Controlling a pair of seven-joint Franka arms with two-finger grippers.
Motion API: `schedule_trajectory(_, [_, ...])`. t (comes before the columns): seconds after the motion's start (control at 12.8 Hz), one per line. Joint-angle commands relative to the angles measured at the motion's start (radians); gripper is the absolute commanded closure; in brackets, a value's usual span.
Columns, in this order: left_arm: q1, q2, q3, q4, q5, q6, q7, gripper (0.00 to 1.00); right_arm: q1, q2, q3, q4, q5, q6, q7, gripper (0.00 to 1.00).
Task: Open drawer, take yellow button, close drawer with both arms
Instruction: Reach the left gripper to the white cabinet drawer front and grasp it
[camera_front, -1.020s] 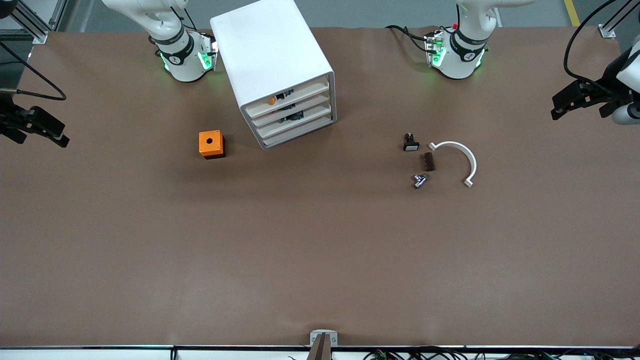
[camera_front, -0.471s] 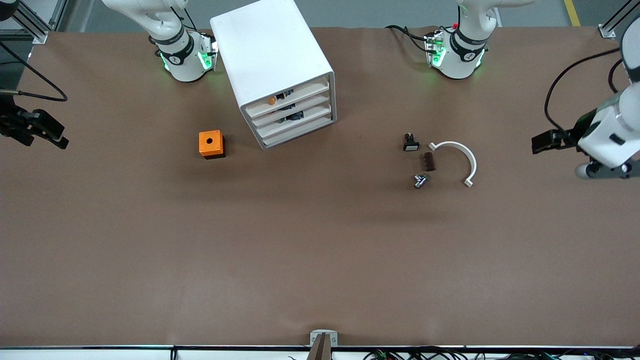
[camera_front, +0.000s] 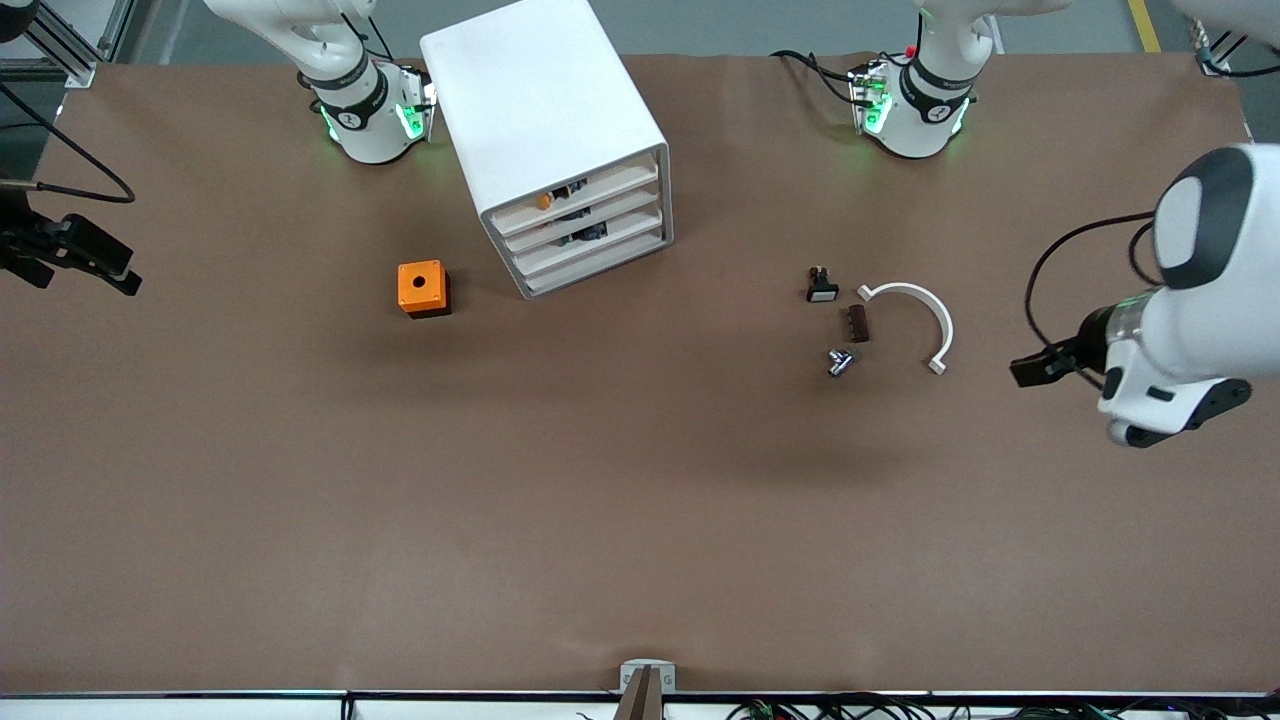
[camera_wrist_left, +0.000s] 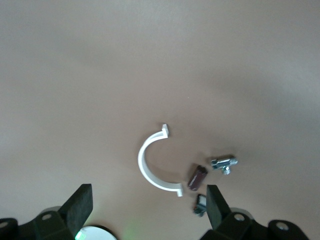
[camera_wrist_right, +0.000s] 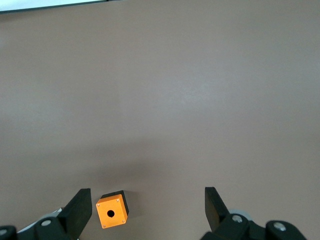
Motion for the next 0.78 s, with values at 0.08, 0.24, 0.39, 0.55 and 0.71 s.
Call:
schedule_trajectory(0.08, [-0.105,0.083,-0.001,0.040,-0.057,-0.007,-0.380,0.00,-0.021,-0.006,0.012,-0.007,-0.016,-0.004,-0.012,0.00])
schedule_trajectory(0.24, [-0.141,0.112,-0.001,0.039,-0.147,-0.012,-0.582,0.00,-0.023,-0.004,0.011,-0.010,-0.016,-0.004,-0.012,0.00])
schedule_trajectory(0.39, [-0.142,0.137,-0.001,0.036,-0.290,-0.012,-0.742,0.00,-0.023,-0.004,0.011,-0.010,-0.016,-0.004,-0.012,0.00])
schedule_trajectory(0.55, [-0.174,0.141,-0.001,0.031,-0.385,-0.028,-0.918,0.00,-0.023,-0.004,0.012,-0.013,-0.016,-0.003,-0.012,0.00])
schedule_trajectory(0.71, [-0.234,0.152,-0.001,0.030,-0.451,-0.045,-1.167,0.01,-0.021,-0.004,0.011,-0.015,-0.016,-0.003,-0.010,0.00])
